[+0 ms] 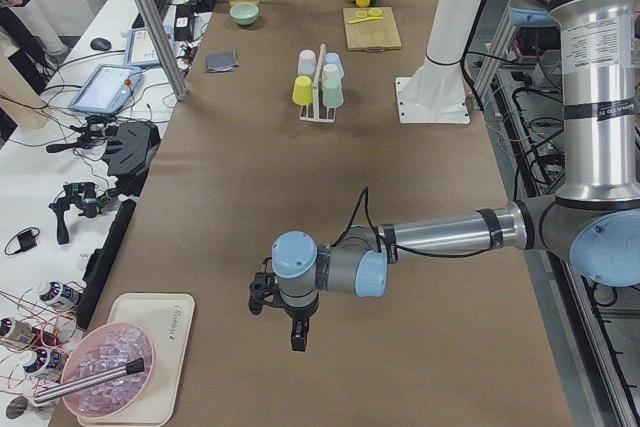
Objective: Place cup on cup holder
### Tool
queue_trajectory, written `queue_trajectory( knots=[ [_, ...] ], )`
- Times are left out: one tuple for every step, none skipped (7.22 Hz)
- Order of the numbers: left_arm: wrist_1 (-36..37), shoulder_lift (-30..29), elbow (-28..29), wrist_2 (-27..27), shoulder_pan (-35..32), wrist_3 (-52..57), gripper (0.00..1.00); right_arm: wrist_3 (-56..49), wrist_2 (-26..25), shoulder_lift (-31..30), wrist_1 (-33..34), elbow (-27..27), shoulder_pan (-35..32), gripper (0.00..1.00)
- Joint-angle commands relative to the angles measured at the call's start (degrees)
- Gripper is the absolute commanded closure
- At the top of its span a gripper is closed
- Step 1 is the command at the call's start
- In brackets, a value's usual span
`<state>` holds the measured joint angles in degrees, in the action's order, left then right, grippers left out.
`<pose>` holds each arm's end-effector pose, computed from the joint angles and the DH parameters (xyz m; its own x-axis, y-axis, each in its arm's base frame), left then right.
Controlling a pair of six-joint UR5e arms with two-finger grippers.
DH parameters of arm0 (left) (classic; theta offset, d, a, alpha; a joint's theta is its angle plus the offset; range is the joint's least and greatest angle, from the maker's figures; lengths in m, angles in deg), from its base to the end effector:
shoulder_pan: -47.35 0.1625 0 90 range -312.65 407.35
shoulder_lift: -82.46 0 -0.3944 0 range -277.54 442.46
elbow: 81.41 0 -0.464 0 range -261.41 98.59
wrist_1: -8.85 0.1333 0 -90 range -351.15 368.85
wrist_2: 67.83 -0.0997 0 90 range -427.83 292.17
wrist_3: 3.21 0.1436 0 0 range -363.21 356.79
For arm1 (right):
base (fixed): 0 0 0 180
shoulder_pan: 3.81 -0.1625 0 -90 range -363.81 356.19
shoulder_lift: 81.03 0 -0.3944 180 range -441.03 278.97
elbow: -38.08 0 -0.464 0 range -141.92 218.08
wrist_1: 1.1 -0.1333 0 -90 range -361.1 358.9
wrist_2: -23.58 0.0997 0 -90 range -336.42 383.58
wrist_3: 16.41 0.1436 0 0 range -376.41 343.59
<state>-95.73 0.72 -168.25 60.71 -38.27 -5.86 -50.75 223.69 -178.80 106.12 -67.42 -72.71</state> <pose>-0.0052 -0.5058 0.7513 0.7800 0.0479 -0.6240 -0.0402 0.9988 0.0263 -0.1861 -0.4780 0.4586 -0.4191 -0.2976 0.8578 0.1437 0.9111 0.3863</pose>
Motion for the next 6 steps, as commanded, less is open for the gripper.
queue_trajectory(
  knots=[
    [1.0, 0.2, -1.0, 0.1, -0.2, -0.1, 0.02, 3.7, -13.2, 0.4, 3.8, -1.1, -5.6, 0.01],
    [1.1, 0.2, -1.1, 0.0, -0.2, -0.2, 0.02, 3.8, -16.4, 0.4, 7.9, -0.5, -7.3, 0.05],
    [1.6, 0.2, -1.5, 0.1, -0.2, -0.2, 0.02, 3.9, -22.8, 3.2, 12.6, -0.4, -10.0, 0.0],
    [4.0, -0.9, -3.4, 0.4, -0.4, -0.2, 0.02, 5.1, -28.4, 5.3, 16.5, 0.1, -12.3, 0.0],
    [4.6, -3.2, -3.9, 0.6, -0.7, -0.6, 0.02, 7.8, -33.4, 7.5, 17.3, 2.3, -14.3, 0.0],
    [4.5, -4.8, -3.8, 0.5, -0.6, -0.7, 0.02, 9.5, -40.3, 11.0, 17.3, 4.7, -15.7, 0.0]
  ],
)
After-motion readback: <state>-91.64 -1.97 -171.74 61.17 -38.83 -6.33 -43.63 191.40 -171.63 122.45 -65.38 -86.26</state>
